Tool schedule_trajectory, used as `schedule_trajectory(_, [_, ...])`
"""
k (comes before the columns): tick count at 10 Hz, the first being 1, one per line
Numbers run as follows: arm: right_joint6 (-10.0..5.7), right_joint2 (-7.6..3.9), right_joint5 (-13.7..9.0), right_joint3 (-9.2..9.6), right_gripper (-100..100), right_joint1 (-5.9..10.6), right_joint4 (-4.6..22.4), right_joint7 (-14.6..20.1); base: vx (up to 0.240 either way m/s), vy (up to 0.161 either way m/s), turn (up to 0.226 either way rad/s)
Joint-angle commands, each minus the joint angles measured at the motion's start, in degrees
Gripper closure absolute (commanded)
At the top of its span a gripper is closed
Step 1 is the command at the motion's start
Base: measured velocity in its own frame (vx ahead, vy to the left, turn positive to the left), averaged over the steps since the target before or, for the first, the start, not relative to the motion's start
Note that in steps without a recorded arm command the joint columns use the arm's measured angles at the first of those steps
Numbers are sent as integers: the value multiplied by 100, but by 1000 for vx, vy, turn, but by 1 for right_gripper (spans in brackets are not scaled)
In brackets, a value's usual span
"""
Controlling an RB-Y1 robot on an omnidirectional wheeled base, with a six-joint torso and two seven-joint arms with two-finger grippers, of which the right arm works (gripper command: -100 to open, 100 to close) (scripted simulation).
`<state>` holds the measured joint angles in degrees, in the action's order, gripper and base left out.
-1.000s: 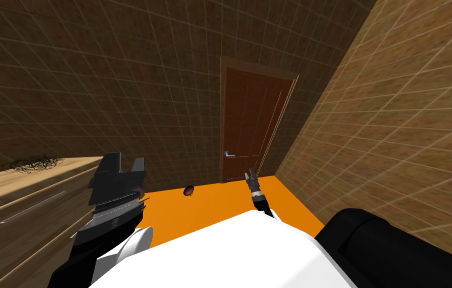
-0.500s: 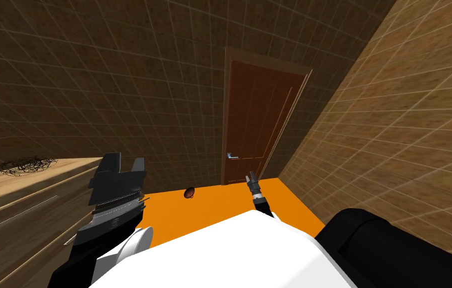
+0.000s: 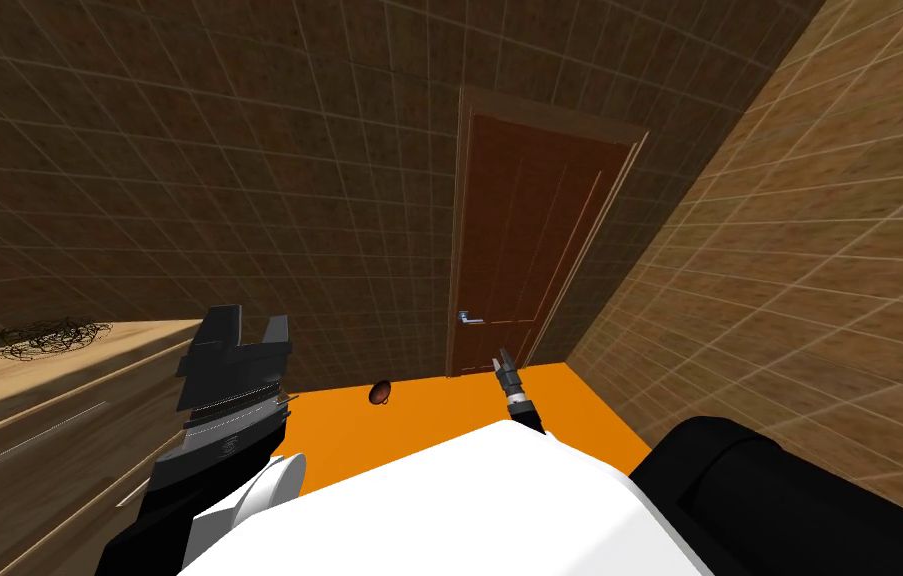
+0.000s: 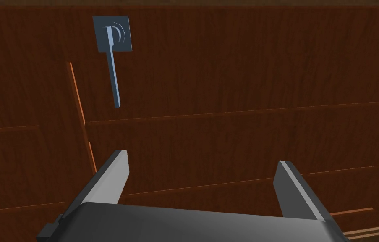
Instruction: Pull the door open
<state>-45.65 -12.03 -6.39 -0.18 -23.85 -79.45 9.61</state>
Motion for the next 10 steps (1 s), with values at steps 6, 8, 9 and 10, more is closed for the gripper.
schedule_trajectory(6, [-206, -120, -78, -21, -100, 65, 784, 30, 130, 22, 29])
schedule_trajectory(8, [-261, -150, -100, -27, -100, 91, 1013, 36, 145, 13, 39])
schedule_trajectory(9, [-297, -170, -115, -31, -100, 108, 1166, 40, 155, 31, 33])
schedule_trajectory(10, [-297, -170, -115, -31, -100, 108, 1166, 40, 103, 24, 7])
